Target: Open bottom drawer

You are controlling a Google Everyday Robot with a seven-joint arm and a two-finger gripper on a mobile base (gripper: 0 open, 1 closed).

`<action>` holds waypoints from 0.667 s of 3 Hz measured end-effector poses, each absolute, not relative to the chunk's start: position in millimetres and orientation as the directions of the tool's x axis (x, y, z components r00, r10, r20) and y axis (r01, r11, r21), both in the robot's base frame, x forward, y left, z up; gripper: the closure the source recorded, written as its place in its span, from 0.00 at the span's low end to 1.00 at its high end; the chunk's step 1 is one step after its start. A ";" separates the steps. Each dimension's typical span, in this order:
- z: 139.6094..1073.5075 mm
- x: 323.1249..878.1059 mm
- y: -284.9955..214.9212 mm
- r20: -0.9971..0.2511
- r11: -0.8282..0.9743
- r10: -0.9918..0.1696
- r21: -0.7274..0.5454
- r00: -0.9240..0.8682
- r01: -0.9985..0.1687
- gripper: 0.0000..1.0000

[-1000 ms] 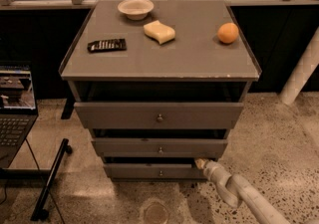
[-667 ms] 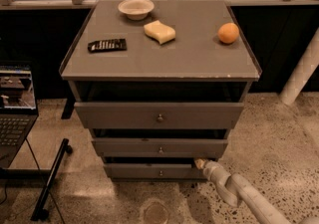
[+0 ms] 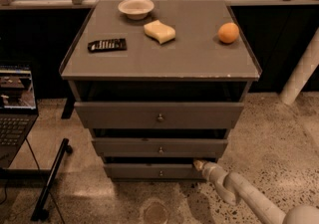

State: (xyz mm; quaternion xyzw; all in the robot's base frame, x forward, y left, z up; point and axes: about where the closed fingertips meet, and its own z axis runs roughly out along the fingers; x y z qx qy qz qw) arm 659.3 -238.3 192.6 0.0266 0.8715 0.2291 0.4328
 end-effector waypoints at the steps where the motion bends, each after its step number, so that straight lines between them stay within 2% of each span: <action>1: 192.9 659.3 -238.2 -0.742 0.894 0.245 0.422 -0.624 -0.152 1.00; 2: 196.6 659.7 -237.6 -0.742 0.894 0.245 0.422 -0.624 -0.152 1.00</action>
Offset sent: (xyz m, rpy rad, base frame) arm -0.0048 0.0015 0.0022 -0.0221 0.0442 0.0631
